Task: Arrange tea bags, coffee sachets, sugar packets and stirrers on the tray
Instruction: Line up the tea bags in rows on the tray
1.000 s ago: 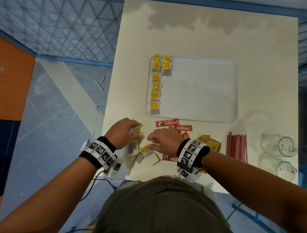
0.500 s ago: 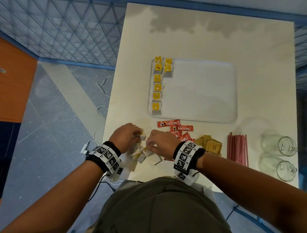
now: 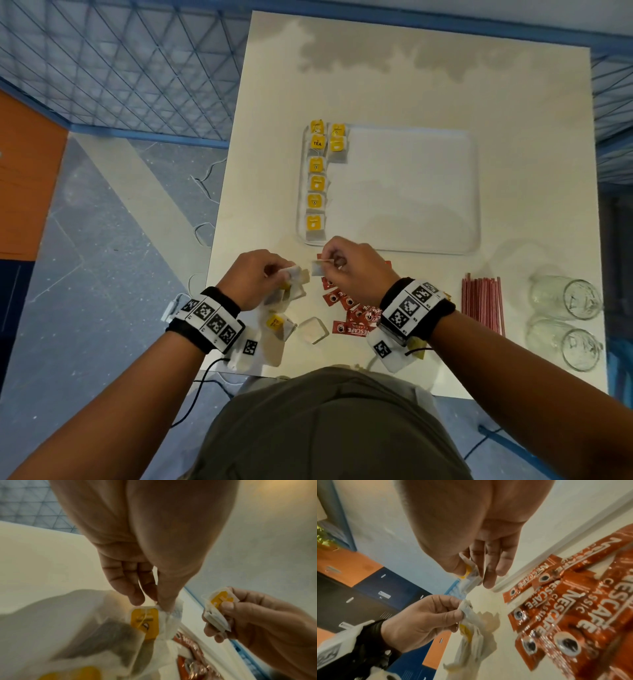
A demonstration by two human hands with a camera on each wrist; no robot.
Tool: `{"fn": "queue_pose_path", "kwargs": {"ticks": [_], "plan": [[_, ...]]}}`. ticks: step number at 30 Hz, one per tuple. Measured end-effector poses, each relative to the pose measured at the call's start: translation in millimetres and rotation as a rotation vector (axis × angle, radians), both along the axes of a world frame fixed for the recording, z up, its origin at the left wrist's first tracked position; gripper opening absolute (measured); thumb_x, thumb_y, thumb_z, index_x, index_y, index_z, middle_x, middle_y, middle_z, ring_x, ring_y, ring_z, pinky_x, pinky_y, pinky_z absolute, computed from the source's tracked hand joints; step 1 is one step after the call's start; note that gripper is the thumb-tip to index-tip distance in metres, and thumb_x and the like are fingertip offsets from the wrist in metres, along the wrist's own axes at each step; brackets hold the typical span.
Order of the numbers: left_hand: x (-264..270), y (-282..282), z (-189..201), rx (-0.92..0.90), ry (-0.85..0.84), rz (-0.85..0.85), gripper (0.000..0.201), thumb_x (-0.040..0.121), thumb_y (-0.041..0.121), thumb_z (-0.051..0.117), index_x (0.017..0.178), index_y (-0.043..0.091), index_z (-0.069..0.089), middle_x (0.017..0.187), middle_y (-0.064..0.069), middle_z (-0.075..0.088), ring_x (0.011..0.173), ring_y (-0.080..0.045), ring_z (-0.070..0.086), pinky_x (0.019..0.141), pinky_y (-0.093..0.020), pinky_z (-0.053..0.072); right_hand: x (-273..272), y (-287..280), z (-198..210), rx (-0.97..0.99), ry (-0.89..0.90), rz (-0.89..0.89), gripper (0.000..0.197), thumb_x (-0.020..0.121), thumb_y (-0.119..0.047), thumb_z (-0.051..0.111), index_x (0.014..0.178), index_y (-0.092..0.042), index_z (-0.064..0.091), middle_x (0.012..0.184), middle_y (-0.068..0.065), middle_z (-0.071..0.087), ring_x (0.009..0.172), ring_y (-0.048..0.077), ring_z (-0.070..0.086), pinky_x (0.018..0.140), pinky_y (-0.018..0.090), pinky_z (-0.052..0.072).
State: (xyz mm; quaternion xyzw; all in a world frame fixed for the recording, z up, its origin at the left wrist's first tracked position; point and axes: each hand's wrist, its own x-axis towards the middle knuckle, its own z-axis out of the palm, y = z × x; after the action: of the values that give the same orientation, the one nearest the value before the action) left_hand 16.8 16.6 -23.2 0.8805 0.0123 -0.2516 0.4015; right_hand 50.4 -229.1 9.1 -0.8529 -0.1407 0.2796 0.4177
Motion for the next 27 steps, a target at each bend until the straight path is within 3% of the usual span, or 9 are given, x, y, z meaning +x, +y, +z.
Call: {"fn": "queue_pose_path", "kwargs": {"ticks": [2,7,10,12,15,19,21,23,27], "plan": [[5.6,-6.1,10.8,-0.087,0.026,0.072,0.004,0.089,0.030,0.074,0.085,0.030,0.072,0.082,0.010,0.070,0.074,-0.006,0.064,0.073,-0.022,0.052,6.5,-2.3,4.0,0.038,-0.019,-0.056,0.005,0.096,-0.027,0.062,0.096,-0.023,0.060,0.079,-0.008,0.067,0.071,0.009,0.063,0.067,0.031,0.054],[25.8,-18.4,24.3,-0.285,0.089,0.204,0.012,0.090,0.022,0.073,0.085,0.012,0.068,0.078,0.002,0.072,0.072,-0.011,0.066,0.070,-0.023,0.053,31.5,-10.9,8.1,0.109,-0.041,-0.190,0.004,0.097,-0.023,0.064,0.101,-0.022,0.063,0.083,-0.009,0.067,0.069,0.003,0.060,0.067,0.025,0.053],[38.6,-23.7,27.8,-0.373,0.113,0.267,0.008,0.092,0.014,0.071,0.086,0.013,0.065,0.076,-0.004,0.070,0.071,-0.016,0.066,0.063,-0.024,0.053,53.7,-17.3,6.9,0.118,-0.023,-0.286,0.007,0.096,-0.023,0.067,0.102,-0.023,0.067,0.092,-0.006,0.070,0.080,0.016,0.066,0.076,0.031,0.059],[46.7,-28.4,30.6,-0.411,0.103,0.293,0.007,0.092,0.009,0.070,0.089,0.013,0.065,0.076,-0.009,0.071,0.070,-0.018,0.067,0.060,-0.024,0.052,71.0,-20.5,4.1,0.108,-0.045,-0.339,0.007,0.094,-0.022,0.070,0.102,-0.022,0.070,0.093,-0.006,0.072,0.084,0.015,0.067,0.078,0.029,0.057],[60.0,-34.7,29.4,-0.485,0.085,0.352,0.018,0.090,-0.001,0.069,0.099,0.015,0.066,0.073,-0.005,0.069,0.068,-0.021,0.065,0.057,-0.024,0.050,98.0,-21.8,-2.0,0.113,-0.087,-0.427,0.008,0.093,-0.020,0.072,0.096,-0.026,0.071,0.090,-0.009,0.073,0.081,0.007,0.067,0.077,0.024,0.052],[79.0,-44.5,29.1,-0.510,0.082,0.413,0.037,0.087,-0.008,0.068,0.116,0.016,0.067,0.096,-0.009,0.069,0.076,-0.022,0.067,0.060,-0.023,0.053,132.1,-15.5,-16.4,0.102,-0.095,-0.519,0.007,0.090,-0.021,0.075,0.089,-0.027,0.071,0.085,-0.010,0.074,0.084,0.012,0.071,0.078,0.029,0.057],[86.8,-50.0,31.4,-0.528,0.090,0.440,0.032,0.088,-0.008,0.066,0.111,0.014,0.069,0.101,-0.010,0.071,0.075,-0.021,0.069,0.062,-0.024,0.055,145.9,-9.5,-24.7,0.068,-0.096,-0.522,0.006,0.090,-0.021,0.075,0.087,-0.024,0.071,0.080,-0.010,0.071,0.079,0.011,0.069,0.073,0.025,0.055],[93.8,-54.6,33.0,-0.548,0.109,0.494,0.022,0.090,-0.007,0.064,0.101,0.011,0.070,0.093,-0.010,0.071,0.071,-0.019,0.070,0.063,-0.024,0.056,157.2,-4.1,-33.7,0.043,-0.077,-0.538,0.007,0.089,-0.019,0.076,0.085,-0.022,0.071,0.079,-0.010,0.071,0.075,0.008,0.067,0.068,0.023,0.054],[103.4,-59.8,31.7,-0.597,0.154,0.591,0.012,0.093,-0.002,0.064,0.093,0.009,0.068,0.085,-0.014,0.071,0.069,-0.021,0.071,0.062,-0.026,0.057,168.0,4.3,-50.4,-0.044,-0.079,-0.516,0.006,0.089,-0.020,0.077,0.091,-0.015,0.074,0.081,-0.005,0.070,0.074,0.012,0.063,0.071,0.025,0.052]]}}
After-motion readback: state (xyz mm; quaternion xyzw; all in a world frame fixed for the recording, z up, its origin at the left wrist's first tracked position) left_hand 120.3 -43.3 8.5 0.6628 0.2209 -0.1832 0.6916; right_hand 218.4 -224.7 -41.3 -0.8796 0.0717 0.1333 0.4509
